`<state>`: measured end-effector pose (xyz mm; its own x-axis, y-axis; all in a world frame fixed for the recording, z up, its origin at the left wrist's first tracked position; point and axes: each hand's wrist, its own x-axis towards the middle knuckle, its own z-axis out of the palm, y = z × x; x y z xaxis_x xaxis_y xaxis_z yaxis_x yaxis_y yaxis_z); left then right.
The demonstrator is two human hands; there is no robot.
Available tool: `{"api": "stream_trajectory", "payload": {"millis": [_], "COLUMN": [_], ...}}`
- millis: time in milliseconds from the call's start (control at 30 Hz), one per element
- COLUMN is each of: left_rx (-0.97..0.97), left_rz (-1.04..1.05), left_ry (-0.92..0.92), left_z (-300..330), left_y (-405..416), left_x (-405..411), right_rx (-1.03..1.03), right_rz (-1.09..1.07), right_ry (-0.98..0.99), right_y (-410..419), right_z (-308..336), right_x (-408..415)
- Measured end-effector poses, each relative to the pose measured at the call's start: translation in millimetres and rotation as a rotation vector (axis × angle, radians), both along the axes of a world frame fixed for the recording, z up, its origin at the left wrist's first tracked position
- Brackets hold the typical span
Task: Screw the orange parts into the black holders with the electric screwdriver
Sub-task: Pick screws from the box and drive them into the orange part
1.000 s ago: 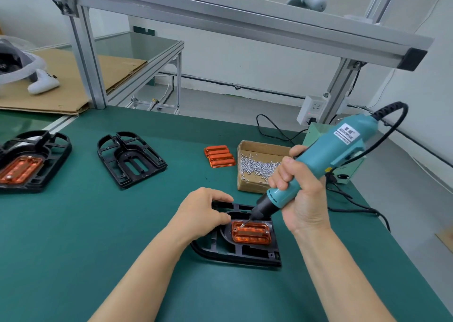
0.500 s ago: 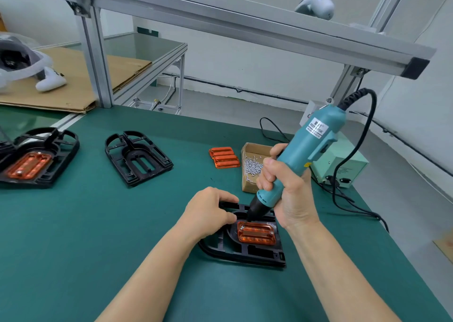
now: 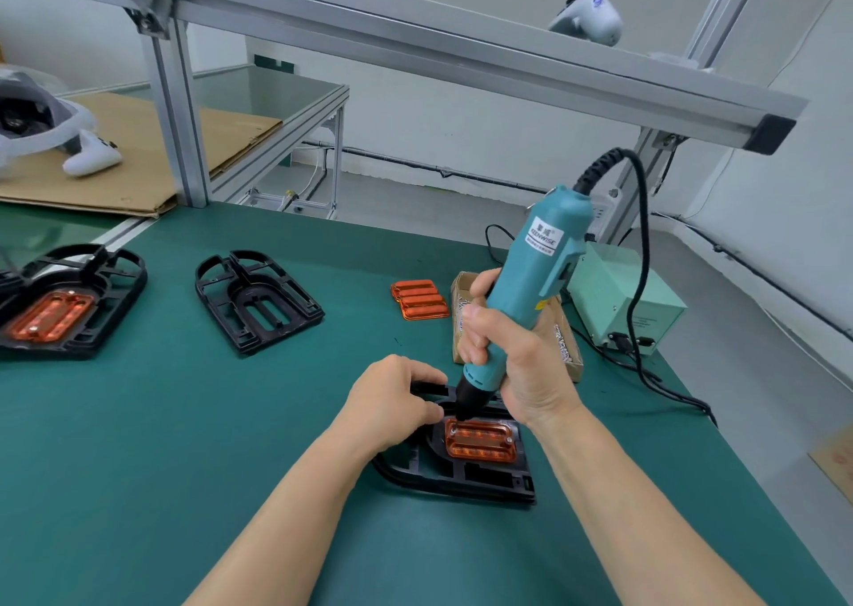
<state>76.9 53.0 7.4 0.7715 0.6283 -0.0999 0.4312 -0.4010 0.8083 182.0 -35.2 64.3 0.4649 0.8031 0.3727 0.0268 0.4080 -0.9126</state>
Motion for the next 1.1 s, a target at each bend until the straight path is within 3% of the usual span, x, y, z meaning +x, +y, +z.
{"api": "stream_trajectory", "payload": {"millis": [467, 1100], "left_rx": [0.001, 0.012], "left_rz": [0.038, 0.071], "left_ry": [-0.011, -0.025], "left_z": [1.0, -1.1], "left_y": [-2.9, -4.4], "left_x": [0.3, 0.8], "right_rx": [-0.057, -0.079], "right_rz": [-0.016, 0.030], "right_ry": [-0.078, -0.035], "right_y": [-6.7, -6.2], "right_z": [2.2, 4.7], "right_x": [7.3, 3.7]}}
